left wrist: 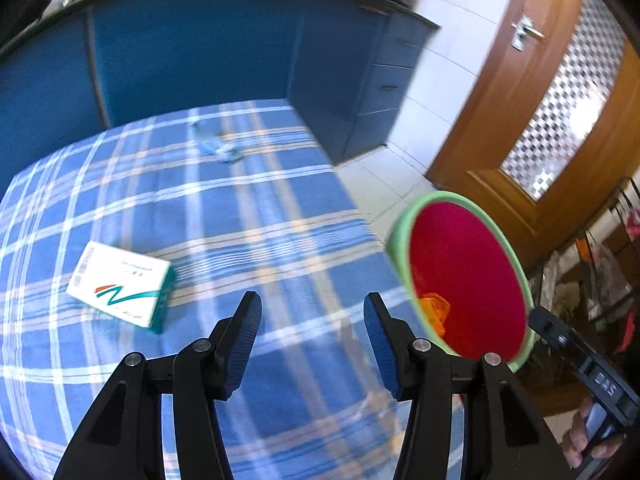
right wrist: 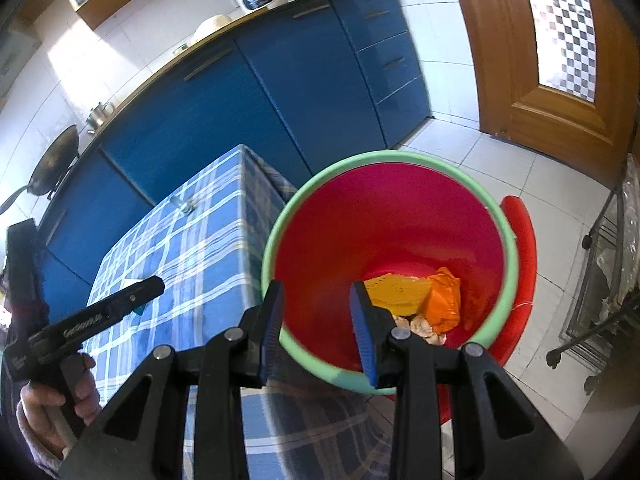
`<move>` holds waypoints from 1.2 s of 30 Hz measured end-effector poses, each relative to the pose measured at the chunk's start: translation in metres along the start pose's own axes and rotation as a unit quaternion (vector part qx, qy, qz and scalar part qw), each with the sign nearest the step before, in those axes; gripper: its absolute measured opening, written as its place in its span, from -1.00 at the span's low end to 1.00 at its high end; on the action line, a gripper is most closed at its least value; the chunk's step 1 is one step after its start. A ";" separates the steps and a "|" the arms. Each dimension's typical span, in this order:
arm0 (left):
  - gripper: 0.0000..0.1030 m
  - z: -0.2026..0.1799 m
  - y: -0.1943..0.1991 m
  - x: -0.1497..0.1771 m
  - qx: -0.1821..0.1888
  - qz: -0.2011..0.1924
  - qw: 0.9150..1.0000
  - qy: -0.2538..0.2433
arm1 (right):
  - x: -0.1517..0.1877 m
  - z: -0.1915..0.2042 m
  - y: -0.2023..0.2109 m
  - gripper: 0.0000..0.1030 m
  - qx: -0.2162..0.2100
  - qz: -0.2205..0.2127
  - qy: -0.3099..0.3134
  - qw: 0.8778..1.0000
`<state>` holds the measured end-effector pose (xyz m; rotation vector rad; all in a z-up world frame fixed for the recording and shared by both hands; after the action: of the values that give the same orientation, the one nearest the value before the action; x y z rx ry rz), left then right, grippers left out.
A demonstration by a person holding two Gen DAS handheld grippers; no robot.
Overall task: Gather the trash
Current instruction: 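Move both open tools back over the table toward the white box and blue clip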
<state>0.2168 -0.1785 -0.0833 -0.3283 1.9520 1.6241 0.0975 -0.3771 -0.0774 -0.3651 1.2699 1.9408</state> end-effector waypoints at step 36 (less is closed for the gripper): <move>0.25 0.206 0.001 -0.003 -0.135 0.007 0.977 0.165 | 0.004 0.068 -0.044 -0.30 -0.018 0.051 0.071 0.996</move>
<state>0.2741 0.0189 -0.1009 -0.7333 1.9644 1.9502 0.1386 -0.3067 -0.0771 -0.4727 1.3691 2.0572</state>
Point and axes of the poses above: each gripper's, at about its wrist camera, not at the fingertips, and y roughly against the way its jaws point, z to its left, x to its underside, the point moved 6 cm from there along -y, roughly the way its jaws point, and after that the axes turned 7 degrees about -x, right-handed, at the moved point
